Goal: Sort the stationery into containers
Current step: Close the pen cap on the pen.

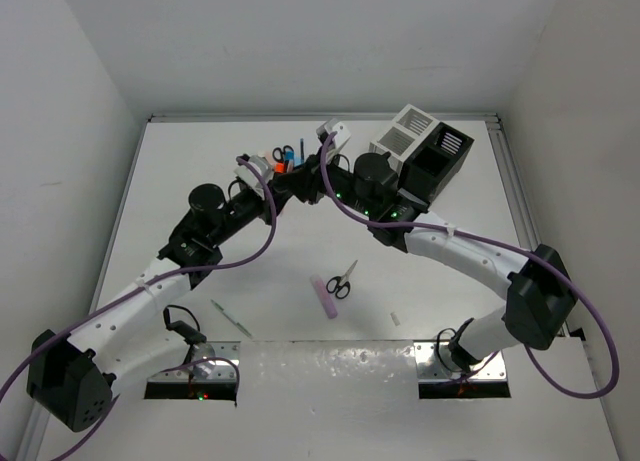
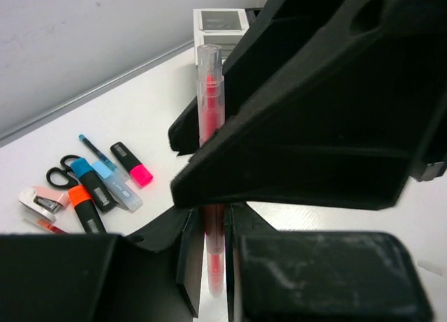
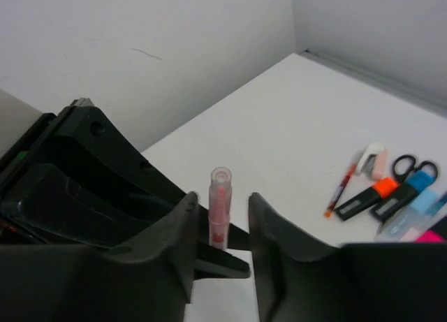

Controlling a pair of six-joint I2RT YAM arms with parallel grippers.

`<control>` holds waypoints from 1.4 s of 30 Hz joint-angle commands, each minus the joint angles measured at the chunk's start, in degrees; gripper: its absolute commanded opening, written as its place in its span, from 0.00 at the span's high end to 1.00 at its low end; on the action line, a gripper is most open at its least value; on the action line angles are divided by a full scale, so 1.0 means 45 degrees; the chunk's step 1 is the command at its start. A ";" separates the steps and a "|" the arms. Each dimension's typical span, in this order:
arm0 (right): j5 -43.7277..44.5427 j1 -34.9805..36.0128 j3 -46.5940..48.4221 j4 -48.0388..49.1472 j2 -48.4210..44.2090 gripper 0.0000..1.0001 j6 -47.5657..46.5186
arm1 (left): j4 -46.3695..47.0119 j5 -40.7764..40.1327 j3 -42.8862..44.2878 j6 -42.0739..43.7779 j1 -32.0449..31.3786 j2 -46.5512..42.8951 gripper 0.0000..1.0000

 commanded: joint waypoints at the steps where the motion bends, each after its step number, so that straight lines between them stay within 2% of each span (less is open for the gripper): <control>1: -0.0160 0.0144 0.0270 -0.0113 -0.0507 0.62 -0.0344 | 0.0794 -0.0200 0.0133 -0.0174 -0.0057 -0.0137 1.00; 2: -0.0101 0.0105 0.0251 -0.0172 -0.0624 0.50 -0.0442 | 0.0756 -0.0181 0.0133 -0.0232 -0.0037 -0.0215 1.00; 5: 0.0192 -0.0012 0.0250 -0.0193 -0.1054 0.47 -0.0716 | 0.0522 -0.0006 0.0133 -0.0233 0.0080 -0.0293 1.00; 9: 0.0387 -0.0207 0.0562 -0.0387 -0.1289 0.58 -0.1048 | 0.0306 0.0287 0.0016 -0.0330 0.0002 -0.0333 1.00; 15: 0.0466 -0.0207 0.0973 -0.0174 -0.1036 0.58 -0.1186 | 0.0306 0.0405 -0.0004 -0.0486 -0.0037 -0.0293 1.00; 21: 0.0641 -0.0208 0.1090 0.0314 -0.0548 0.67 -0.1088 | 0.0228 0.0405 0.0035 -0.0506 -0.0057 -0.0313 1.00; 22: 0.0622 -0.0227 0.1090 0.0354 -0.0509 0.70 -0.1088 | 0.0228 0.0405 0.0035 -0.0506 -0.0057 -0.0313 1.00; 23: 0.0622 -0.0227 0.1110 0.0393 -0.0411 0.80 -0.1069 | 0.0247 0.0385 0.0054 -0.0487 -0.0057 -0.0294 1.00; 25: 0.0602 -0.0208 0.1071 0.0374 -0.0313 0.90 -0.1049 | 0.0325 0.0308 0.0074 -0.0545 -0.0057 -0.0313 1.00; 26: 0.0622 -0.0227 0.0935 0.0412 -0.0313 1.00 -0.1049 | 0.0403 0.0288 0.0093 -0.0545 -0.0057 -0.0313 1.00; 31: 0.0602 -0.0110 -0.0060 0.0628 -0.0430 1.00 -0.1185 | 0.0969 -0.0317 0.0328 -0.1088 0.0118 -0.0274 1.00; 34: 0.1438 0.0358 -0.1442 0.0803 -0.0469 1.00 -0.1575 | 0.1457 -0.0220 0.0503 -0.1539 0.0489 -0.0216 1.00; 38: 0.1969 0.0983 -0.2617 0.1135 -0.0333 1.00 -0.1656 | 0.1829 0.0091 0.0621 -0.1152 0.0413 -0.0196 1.00; 42: 0.2282 0.1160 -0.2699 0.1136 -0.0469 1.00 -0.1556 | 0.1538 0.0014 0.0641 -0.0877 0.0412 -0.0137 1.00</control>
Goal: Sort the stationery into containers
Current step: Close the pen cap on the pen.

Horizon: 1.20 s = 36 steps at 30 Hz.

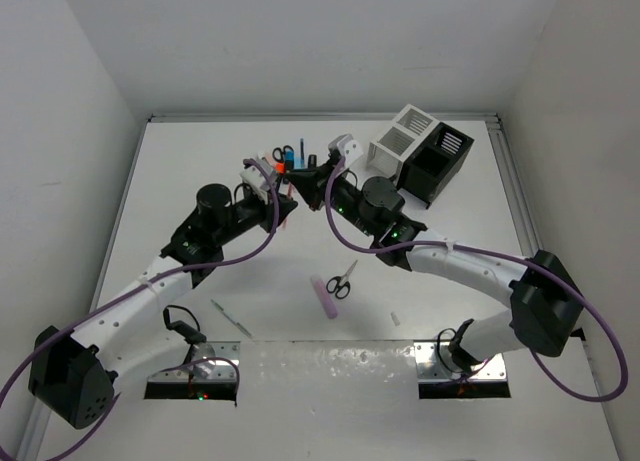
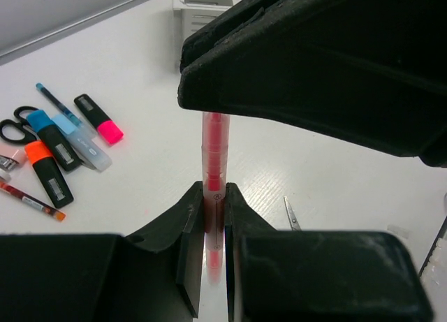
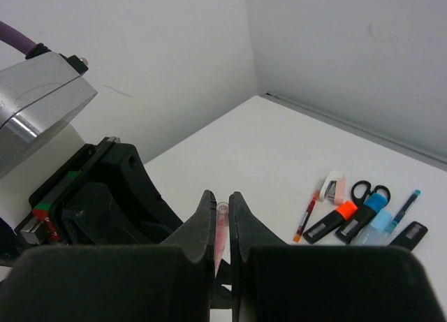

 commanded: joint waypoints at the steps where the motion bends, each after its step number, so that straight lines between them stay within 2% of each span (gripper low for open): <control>1: -0.0127 0.0421 -0.0489 -0.2031 0.0138 1.00 -0.0400 | 0.2868 -0.0399 0.0675 -0.0008 0.0198 -0.0327 1.00; 3: -0.0146 0.0383 0.0096 -0.2537 0.0176 0.99 -0.0849 | 0.2711 -0.0341 0.0636 0.0340 0.0160 -0.0346 1.00; 6: -0.0381 0.0305 0.0994 -0.3027 0.0196 0.86 -0.1007 | 0.2575 -0.0301 0.0519 0.0422 0.0004 -0.0385 1.00; 11: -0.0381 0.0168 0.1347 -0.2931 0.0352 0.73 -0.0851 | 0.2418 -0.0125 0.0304 0.0266 -0.0114 -0.0482 1.00; 15: -0.0361 0.0051 0.1426 -0.2814 0.0528 0.67 -0.0675 | 0.2399 -0.0145 0.0225 0.0207 -0.0114 -0.0541 1.00; 18: -0.0732 -0.0008 0.1484 -0.2541 0.0606 0.71 -0.0460 | 0.2340 -0.0028 0.0206 0.0207 -0.0114 -0.0522 1.00; 23: -0.1161 -0.0125 0.2030 -0.2268 0.0938 0.71 -0.0246 | 0.2398 0.0187 0.0050 0.0149 -0.0173 -0.0444 1.00; 27: -0.1416 -0.0242 0.2480 -0.1876 0.1309 0.86 0.0145 | 0.2535 0.0285 0.0049 -0.0222 -0.0212 -0.0385 1.00; 28: -0.1455 -0.0262 0.2558 -0.1798 0.1406 0.95 0.0204 | 0.2612 0.0266 0.0069 -0.0203 -0.0212 -0.0385 1.00; 29: -0.1455 -0.0282 0.2597 -0.1778 0.1427 1.00 0.0204 | 0.2652 0.0207 0.0108 -0.0184 -0.0212 -0.0404 1.00; 32: -0.1416 -0.0476 0.2520 -0.1798 0.1311 1.00 0.0399 | 0.2652 -0.0357 0.0205 -0.0144 -0.0192 -0.0482 0.99; 33: -0.1300 -0.0574 0.2500 -0.1836 0.1252 1.00 0.0477 | 0.2633 -0.0901 0.0225 -0.0202 -0.0173 -0.0502 0.60; 35: -0.1066 -0.1061 0.2481 -0.2342 0.0863 1.00 0.0498 | 0.2613 -0.1354 0.0283 -0.0359 -0.0134 -0.0599 0.02; 36: -0.0659 -0.1276 0.2519 -0.2634 0.0687 1.00 0.0401 | 0.2536 -0.1646 0.0303 -0.0340 -0.0114 -0.0658 0.00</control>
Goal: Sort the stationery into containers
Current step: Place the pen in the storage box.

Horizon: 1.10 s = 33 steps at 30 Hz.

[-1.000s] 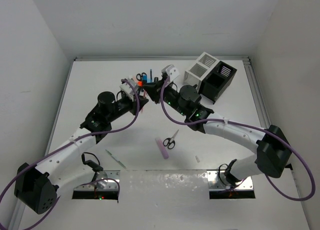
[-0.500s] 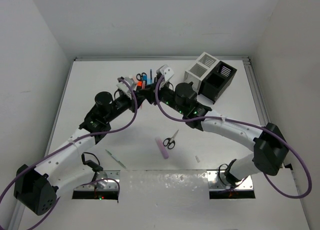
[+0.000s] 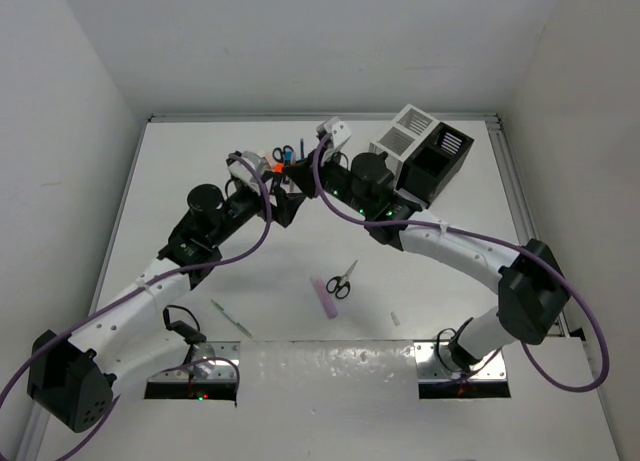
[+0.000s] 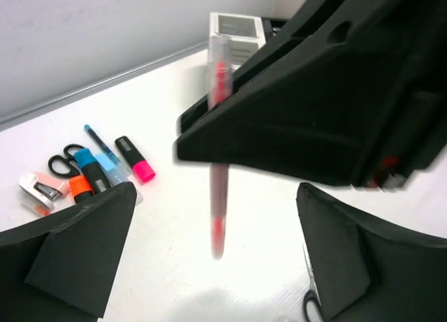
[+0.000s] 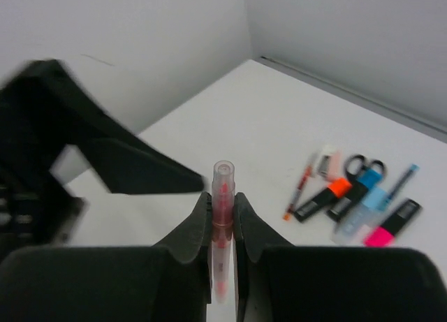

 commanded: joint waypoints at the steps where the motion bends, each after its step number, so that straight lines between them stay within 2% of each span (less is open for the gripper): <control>1: 0.0739 -0.1047 0.0446 -0.1215 -0.0645 1.00 -0.0269 | 0.0802 -0.0798 0.0371 -0.0208 0.0007 -0.0537 0.00; 6: 0.2729 -0.3177 0.1242 -0.3349 -0.1038 1.00 -0.1755 | -0.0057 -0.1793 0.0429 -0.0676 0.0475 -0.0596 0.00; 7: 0.3119 -0.4013 0.1459 -0.3700 -0.0941 1.00 -0.1950 | -0.0465 -0.2279 0.0469 -0.0813 0.0554 -0.0557 0.00; 12: 0.4684 -0.6884 0.3058 -0.3724 0.0714 1.00 -0.1914 | -0.1872 -0.3706 0.0508 -0.1790 0.1216 -0.0264 0.00; 15: 0.5154 -0.8078 0.3920 -0.3529 0.1518 1.00 -0.1835 | -0.2517 -0.4138 0.0644 -0.2083 0.1725 -0.0011 0.00; 24: 0.5682 -0.9859 0.5562 -0.1812 0.4800 1.00 -0.2265 | -0.3749 -0.5250 0.1503 -0.2532 0.3171 0.1863 0.00; 28: 0.5662 -1.0056 0.5505 -0.1458 0.5621 1.00 -0.2187 | -0.3946 -0.5292 0.1972 -0.2747 0.3522 0.3033 0.00; 33: 0.5896 -1.0076 0.4315 -0.0912 0.5993 1.00 -0.1719 | -0.4160 -0.5193 0.2246 -0.3040 0.3913 0.3642 0.00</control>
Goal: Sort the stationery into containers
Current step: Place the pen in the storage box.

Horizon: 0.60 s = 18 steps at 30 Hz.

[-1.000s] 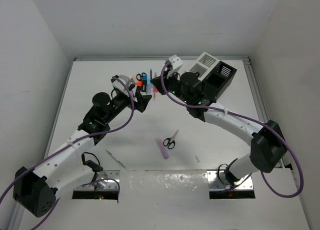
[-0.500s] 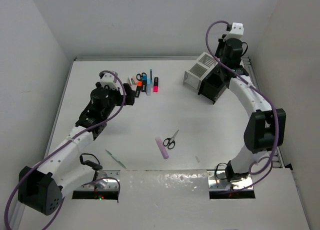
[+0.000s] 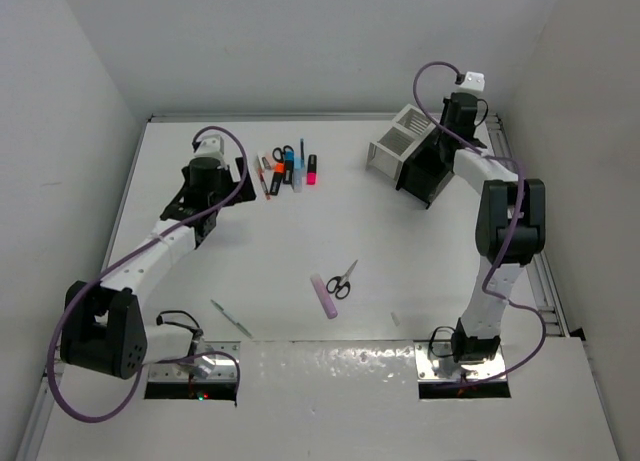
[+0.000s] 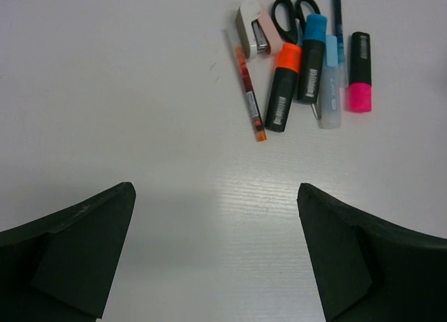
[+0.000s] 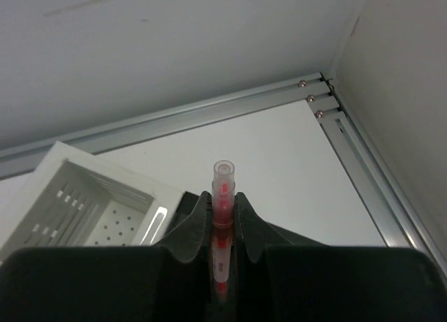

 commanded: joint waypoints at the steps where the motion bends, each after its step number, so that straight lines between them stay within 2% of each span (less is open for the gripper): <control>1: 0.0321 0.0037 -0.0427 0.1298 -0.0146 1.00 0.0341 | -0.0172 -0.0283 0.0653 -0.0611 0.0319 0.0106 0.00; 4: 0.0360 0.0056 -0.0720 0.1280 -0.0009 1.00 0.0459 | -0.0991 -0.1083 0.0867 -0.1293 0.0554 0.0242 0.00; 6: 0.0399 0.0037 -0.0896 0.1435 0.0011 0.96 0.0556 | -0.1673 -0.1454 0.0965 -0.1530 0.0671 0.0282 0.00; 7: 0.0380 0.0018 -0.0916 0.1456 0.0049 0.88 0.0576 | -0.1832 -0.1475 0.0985 -0.1609 0.0710 0.0282 0.00; 9: 0.0185 0.0017 -0.0819 0.1378 0.0031 0.80 0.0654 | -0.2087 -0.1456 0.0927 -0.1629 0.0749 0.0224 0.00; 10: 0.0107 -0.0002 -0.0799 0.1358 -0.0008 0.69 0.0635 | -0.2126 -0.1475 0.0907 -0.1687 0.0769 0.0108 0.00; 12: -0.0147 0.0017 -0.0760 0.1281 -0.0106 0.63 0.0576 | -0.2088 -0.1495 0.0829 -0.1707 0.0769 -0.0068 0.00; 13: -0.0245 0.0017 -0.0760 0.1261 -0.0280 0.57 0.0537 | -0.2107 -0.1495 0.0829 -0.1707 0.0769 -0.0108 0.00; 15: -0.0498 0.0017 -0.0780 0.1028 -0.0554 0.52 0.0342 | -0.2107 -0.1456 0.0887 -0.1668 0.0769 -0.0322 0.00; 16: -0.0596 0.0017 -0.0799 0.0930 -0.0904 0.46 0.0284 | -0.2165 -0.1456 0.0907 -0.1687 0.0730 -0.0381 0.01; 18: -0.0773 0.0017 -0.1071 0.0734 -0.1315 0.42 0.0186 | -0.2496 -0.1456 0.1082 -0.1687 0.0730 -0.0596 0.01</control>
